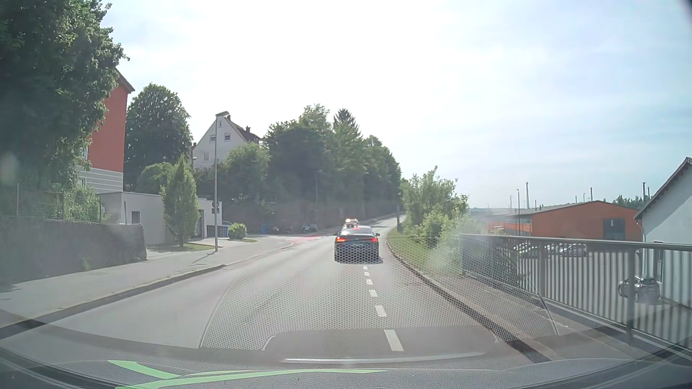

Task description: Follow the waypoints while adhering to traffic rules and regulations

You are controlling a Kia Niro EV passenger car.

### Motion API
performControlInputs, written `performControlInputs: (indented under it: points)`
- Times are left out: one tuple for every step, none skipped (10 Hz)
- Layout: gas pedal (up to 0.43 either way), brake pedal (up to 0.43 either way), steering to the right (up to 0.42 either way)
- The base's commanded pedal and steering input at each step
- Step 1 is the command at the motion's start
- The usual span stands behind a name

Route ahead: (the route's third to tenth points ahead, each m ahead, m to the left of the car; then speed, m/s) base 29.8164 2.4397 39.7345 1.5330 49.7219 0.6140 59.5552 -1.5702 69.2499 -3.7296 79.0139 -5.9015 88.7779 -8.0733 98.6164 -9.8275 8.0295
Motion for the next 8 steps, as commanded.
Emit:
performControlInputs:
  points:
    - [0.047,0.0,0.006]
    - [0.059,0.0,0.006]
    - [0.059,0.0,0.006]
    - [0.067,0.0,0.011]
    - [0.067,0.0,0.013]
    - [0.067,0.0,0.014]
    - [0.067,0.0,0.015]
    - [0.067,0.0,0.015]
